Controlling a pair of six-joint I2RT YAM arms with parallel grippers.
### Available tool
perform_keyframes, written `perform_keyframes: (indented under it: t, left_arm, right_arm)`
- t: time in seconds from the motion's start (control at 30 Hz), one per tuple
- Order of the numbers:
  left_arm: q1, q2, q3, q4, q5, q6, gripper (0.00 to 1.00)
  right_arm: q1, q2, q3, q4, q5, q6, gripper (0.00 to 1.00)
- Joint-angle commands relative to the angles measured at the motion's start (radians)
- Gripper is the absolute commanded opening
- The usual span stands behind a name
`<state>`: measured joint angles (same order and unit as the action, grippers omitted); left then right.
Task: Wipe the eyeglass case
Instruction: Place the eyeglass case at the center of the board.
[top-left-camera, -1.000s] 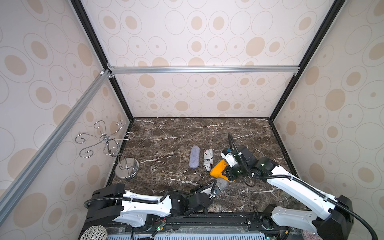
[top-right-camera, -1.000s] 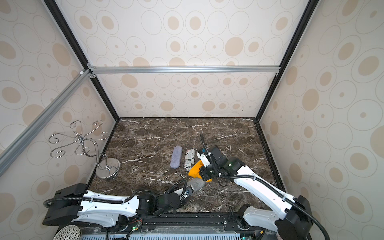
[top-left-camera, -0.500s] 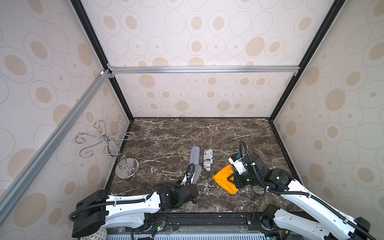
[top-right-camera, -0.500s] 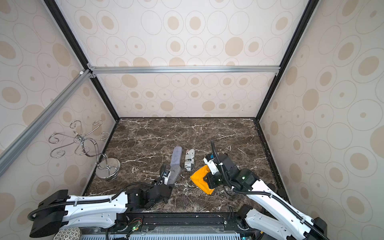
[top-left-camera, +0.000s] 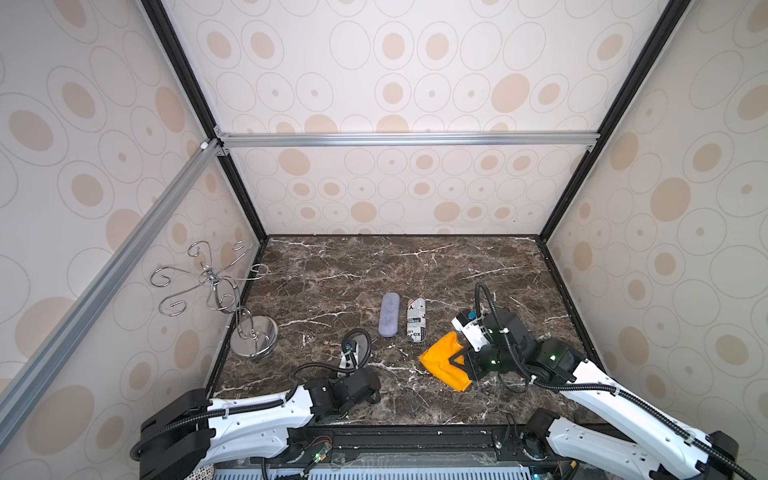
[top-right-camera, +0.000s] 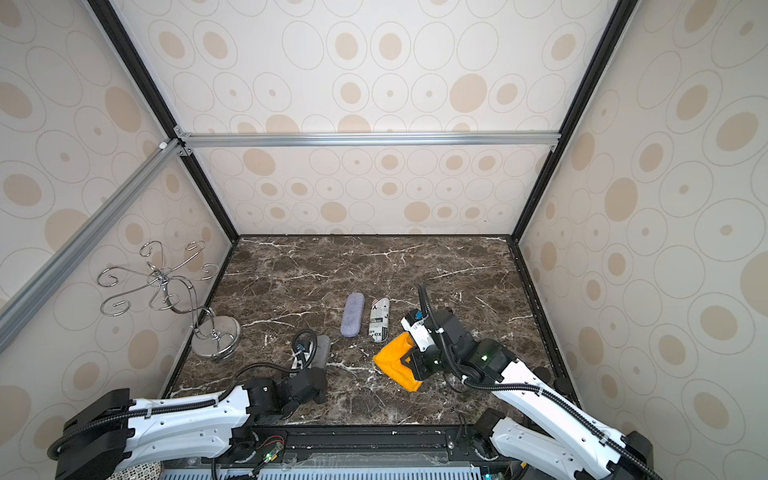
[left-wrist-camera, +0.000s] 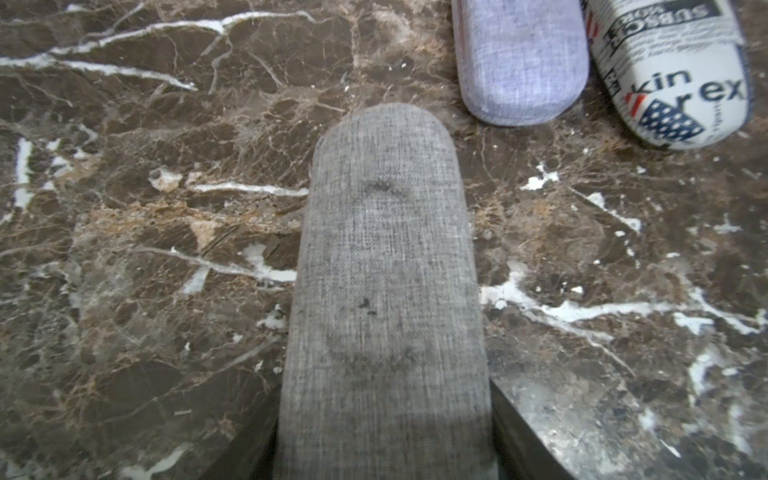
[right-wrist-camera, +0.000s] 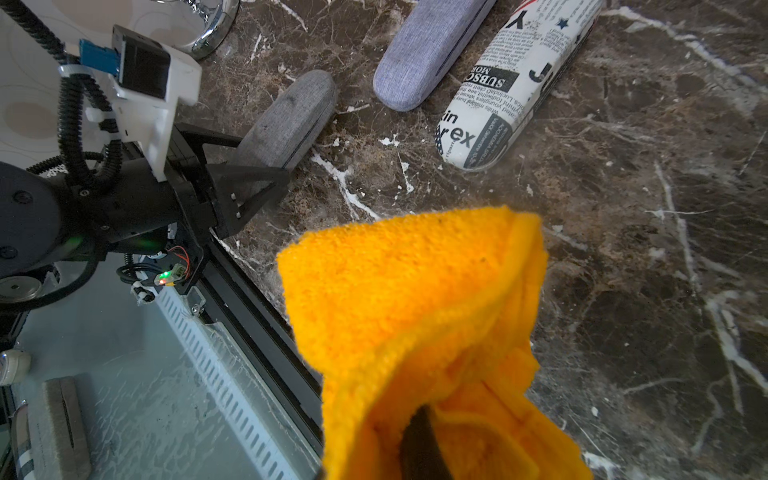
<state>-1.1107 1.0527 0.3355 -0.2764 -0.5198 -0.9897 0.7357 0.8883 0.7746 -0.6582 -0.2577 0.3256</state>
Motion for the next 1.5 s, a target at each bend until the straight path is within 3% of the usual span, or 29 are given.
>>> perform_keyframes:
  t: [0.0, 0.33, 0.43, 0.6, 0.8, 1.17, 1.3, 1.47]
  left_arm:
    - [0.010, 0.032, 0.008, 0.027, -0.014, -0.027, 0.50]
    - [0.011, 0.045, -0.002, 0.019, 0.075, -0.014, 0.85]
    - [0.011, 0.029, -0.005, 0.006, 0.125, -0.013, 0.91]
    - [-0.001, -0.003, 0.000, 0.085, 0.309, 0.017, 0.83]
    - [-0.014, -0.030, 0.031, 0.110, 0.421, 0.030, 0.76]
    - [0.009, 0.101, 0.125, 0.164, 0.303, 0.152, 0.79]
    - [0.042, 0.141, 0.167, 0.195, 0.307, 0.238, 0.80]
    - [0.047, 0.093, 0.196, 0.169, 0.307, 0.366, 0.80]
  right_arm:
    - [0.010, 0.005, 0.002, 0.009, 0.007, -0.011, 0.00]
    - [0.011, -0.015, -0.008, -0.001, 0.017, -0.011, 0.00]
    - [0.012, -0.023, -0.012, -0.004, 0.021, -0.013, 0.00]
    - [0.012, -0.029, -0.024, 0.005, 0.024, -0.009, 0.00]
    - [0.013, -0.024, -0.042, 0.025, 0.011, -0.001, 0.00]
    - [0.012, -0.031, -0.044, 0.004, 0.022, 0.000, 0.00]
    - [0.012, -0.035, -0.044, -0.005, 0.039, -0.003, 0.00]
    - [0.013, -0.057, -0.082, 0.044, 0.050, 0.010, 0.00]
